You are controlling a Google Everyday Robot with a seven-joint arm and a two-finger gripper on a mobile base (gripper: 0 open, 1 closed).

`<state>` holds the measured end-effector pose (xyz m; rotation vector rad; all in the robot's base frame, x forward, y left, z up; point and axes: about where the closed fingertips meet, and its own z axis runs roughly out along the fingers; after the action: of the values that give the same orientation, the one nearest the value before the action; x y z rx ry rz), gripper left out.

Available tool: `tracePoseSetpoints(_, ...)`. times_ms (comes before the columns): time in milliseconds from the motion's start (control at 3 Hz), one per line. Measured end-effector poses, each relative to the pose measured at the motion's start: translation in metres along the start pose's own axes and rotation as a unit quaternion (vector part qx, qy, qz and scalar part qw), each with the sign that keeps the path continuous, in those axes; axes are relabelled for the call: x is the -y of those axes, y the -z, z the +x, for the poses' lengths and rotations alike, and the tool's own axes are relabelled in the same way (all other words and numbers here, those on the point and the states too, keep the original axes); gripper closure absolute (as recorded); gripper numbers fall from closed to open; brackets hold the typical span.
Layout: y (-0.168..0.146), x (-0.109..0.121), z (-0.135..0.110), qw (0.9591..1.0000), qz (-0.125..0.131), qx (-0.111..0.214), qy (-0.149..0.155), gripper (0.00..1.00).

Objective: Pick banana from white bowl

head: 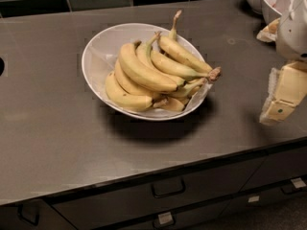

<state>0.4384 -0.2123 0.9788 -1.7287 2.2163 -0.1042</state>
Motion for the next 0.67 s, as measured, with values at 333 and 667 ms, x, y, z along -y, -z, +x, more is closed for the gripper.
tracePoseSetpoints(333, 0.000, 0.000, 0.000, 1.0000, 0.000, 0.000, 0.000, 0.00)
tracePoseSetpoints(667, 0.000, -0.002, -0.024, 0.9998, 0.002, 0.016, 0.013, 0.00)
